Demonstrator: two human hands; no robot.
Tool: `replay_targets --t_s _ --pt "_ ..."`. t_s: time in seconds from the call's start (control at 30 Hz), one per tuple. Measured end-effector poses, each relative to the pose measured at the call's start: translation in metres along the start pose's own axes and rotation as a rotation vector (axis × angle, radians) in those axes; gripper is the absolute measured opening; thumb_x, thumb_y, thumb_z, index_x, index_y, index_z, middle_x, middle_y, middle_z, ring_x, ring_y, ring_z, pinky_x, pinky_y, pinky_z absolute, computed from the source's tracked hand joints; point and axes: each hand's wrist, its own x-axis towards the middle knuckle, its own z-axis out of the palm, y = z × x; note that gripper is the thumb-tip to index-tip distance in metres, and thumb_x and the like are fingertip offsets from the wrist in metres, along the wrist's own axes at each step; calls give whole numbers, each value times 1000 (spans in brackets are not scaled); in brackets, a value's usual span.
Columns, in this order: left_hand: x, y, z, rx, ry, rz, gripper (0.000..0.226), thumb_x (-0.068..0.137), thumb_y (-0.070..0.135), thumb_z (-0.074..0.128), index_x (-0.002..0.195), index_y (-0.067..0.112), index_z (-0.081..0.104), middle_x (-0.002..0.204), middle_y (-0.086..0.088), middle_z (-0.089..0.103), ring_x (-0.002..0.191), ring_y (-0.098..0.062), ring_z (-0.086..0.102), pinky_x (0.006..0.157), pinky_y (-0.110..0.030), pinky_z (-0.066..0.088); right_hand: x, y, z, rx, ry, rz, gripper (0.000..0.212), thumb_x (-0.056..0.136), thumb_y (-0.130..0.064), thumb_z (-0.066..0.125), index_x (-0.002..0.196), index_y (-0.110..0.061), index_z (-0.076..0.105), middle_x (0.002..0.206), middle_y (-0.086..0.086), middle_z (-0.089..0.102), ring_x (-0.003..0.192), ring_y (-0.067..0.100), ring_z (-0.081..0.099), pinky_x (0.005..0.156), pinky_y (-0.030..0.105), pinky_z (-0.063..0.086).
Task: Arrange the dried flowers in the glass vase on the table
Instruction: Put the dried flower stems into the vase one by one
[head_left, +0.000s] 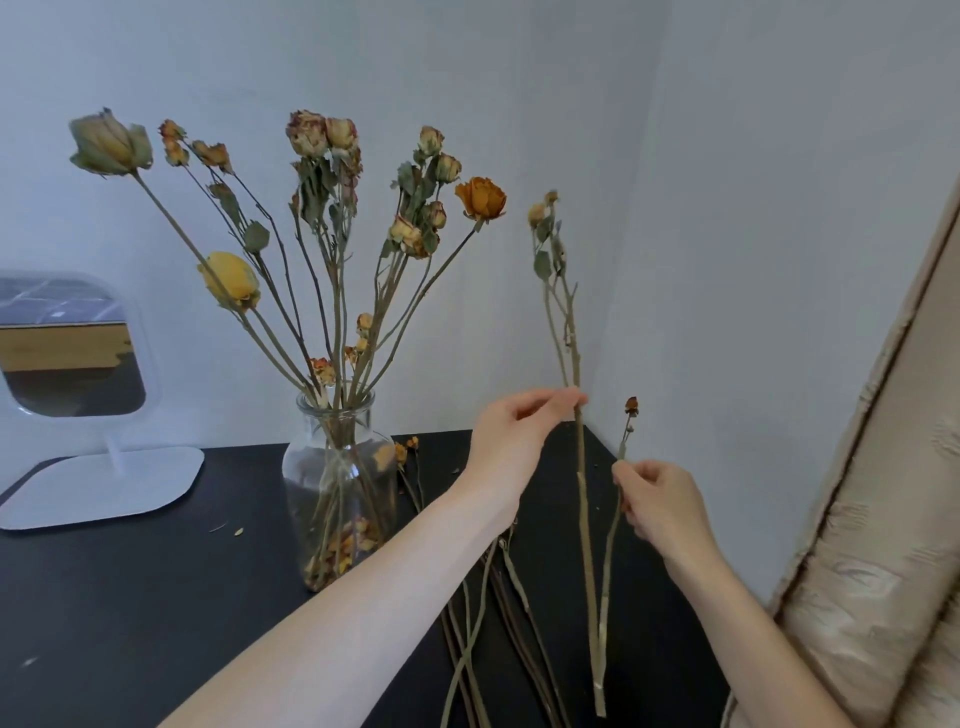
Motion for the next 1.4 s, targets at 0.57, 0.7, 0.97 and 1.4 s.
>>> replay_targets --t_s 0.57,0.7,0.97,1.4 --pt "-86 70 -124 180 320 596 16 79 40 56 81 37 71 61 9 58 47 -2 44 45 -9 37 -27 -41 31 75 -122 -144 13 89 -25 56 82 -17 63 63 -4 56 58 9 54 53 20 37" --pt "-92 98 -161 162 545 709 20 92 28 54 79 36 67 62 11 58 45 -3 42 41 -11 33 -35 -53 45 60 -165 -164 14 90 -26 55 83 -16 63 65 -2 57 59 9 54 54 21 39" --pt "-84 142 -171 188 647 863 17 95 26 49 82 32 58 64 14 62 45 -4 45 42 -11 34 -44 -65 59 36 -176 -185 14 90 -25 55 82 -15 62 69 3 60 64 12 57 55 21 40" --pt "-40 108 -170 428 615 651 11 91 27 56 91 20 65 63 7 63 44 0 49 44 -9 39 -44 -63 60 -8 -177 -219 11 90 -25 55 83 -18 60 71 2 61 65 11 58 56 20 40"
